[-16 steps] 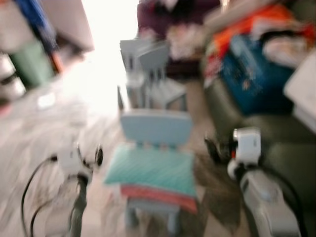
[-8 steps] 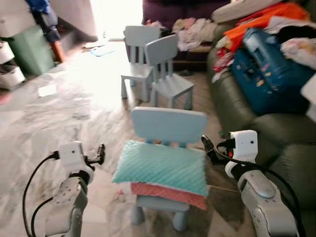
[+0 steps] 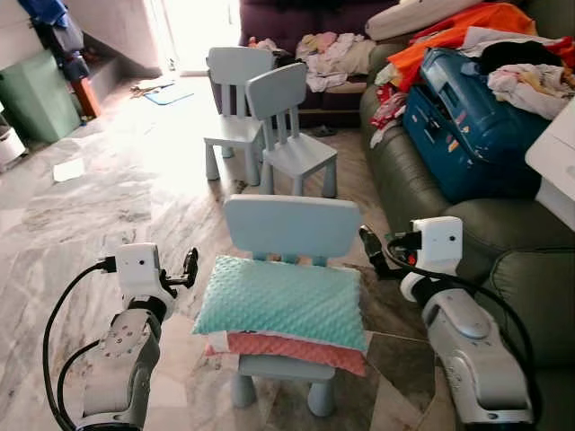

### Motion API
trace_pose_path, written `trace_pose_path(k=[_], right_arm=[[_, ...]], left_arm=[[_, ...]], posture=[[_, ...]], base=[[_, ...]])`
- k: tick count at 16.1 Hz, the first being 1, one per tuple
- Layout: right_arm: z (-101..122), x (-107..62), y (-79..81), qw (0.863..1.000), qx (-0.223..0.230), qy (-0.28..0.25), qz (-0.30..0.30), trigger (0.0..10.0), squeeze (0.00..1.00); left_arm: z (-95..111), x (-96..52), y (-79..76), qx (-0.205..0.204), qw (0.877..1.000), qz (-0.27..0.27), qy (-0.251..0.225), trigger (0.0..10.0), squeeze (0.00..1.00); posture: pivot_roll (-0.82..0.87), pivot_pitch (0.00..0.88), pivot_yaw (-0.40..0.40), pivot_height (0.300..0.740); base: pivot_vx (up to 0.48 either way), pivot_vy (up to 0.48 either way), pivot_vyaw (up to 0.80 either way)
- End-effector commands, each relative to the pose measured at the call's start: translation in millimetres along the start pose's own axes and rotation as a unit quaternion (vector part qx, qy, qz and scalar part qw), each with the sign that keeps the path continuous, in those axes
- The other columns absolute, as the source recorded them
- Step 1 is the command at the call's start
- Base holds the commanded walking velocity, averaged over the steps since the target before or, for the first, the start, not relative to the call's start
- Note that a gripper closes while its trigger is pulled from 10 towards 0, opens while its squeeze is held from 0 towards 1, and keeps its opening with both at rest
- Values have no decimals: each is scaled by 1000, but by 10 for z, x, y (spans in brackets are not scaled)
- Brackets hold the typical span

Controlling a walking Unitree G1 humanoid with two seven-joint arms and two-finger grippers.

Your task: Move the pillow to the sofa

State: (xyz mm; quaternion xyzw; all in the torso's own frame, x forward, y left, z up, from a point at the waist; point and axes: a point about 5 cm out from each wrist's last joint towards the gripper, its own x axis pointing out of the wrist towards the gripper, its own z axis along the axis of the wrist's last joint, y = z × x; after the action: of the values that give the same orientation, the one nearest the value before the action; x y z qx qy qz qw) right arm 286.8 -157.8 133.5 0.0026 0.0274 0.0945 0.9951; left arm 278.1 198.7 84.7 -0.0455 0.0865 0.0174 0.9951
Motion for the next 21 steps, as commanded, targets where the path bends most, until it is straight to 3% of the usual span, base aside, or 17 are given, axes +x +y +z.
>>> trace_pose_path(k=[1, 8, 16, 21], right_arm=[[-15, 5, 14, 1000, 9, 2, -1, 10000, 0], [-83, -83, 87, 1000, 27, 10, 0, 10000, 0], [-126, -181, 100, 999, 31, 26, 5, 10000, 0], [-113, -210, 112, 999, 34, 27, 5, 10000, 0]], left_arm=[[15, -28, 5, 6, 1000, -4, -4, 10000, 0], [-79, -119, -112, 3, 1000, -29, 8, 10000, 0], [-167, -243, -143, 5, 999, -42, 26, 10000, 0], [-135, -231, -114, 7, 999, -41, 25, 10000, 0]], posture=[[-101, 0, 31, 740], [-98, 8, 27, 740], [-97, 53, 23, 740], [-107, 65, 28, 740]], base=[[0, 0, 0], [0, 0, 0], [0, 0, 0], [0, 0, 0]])
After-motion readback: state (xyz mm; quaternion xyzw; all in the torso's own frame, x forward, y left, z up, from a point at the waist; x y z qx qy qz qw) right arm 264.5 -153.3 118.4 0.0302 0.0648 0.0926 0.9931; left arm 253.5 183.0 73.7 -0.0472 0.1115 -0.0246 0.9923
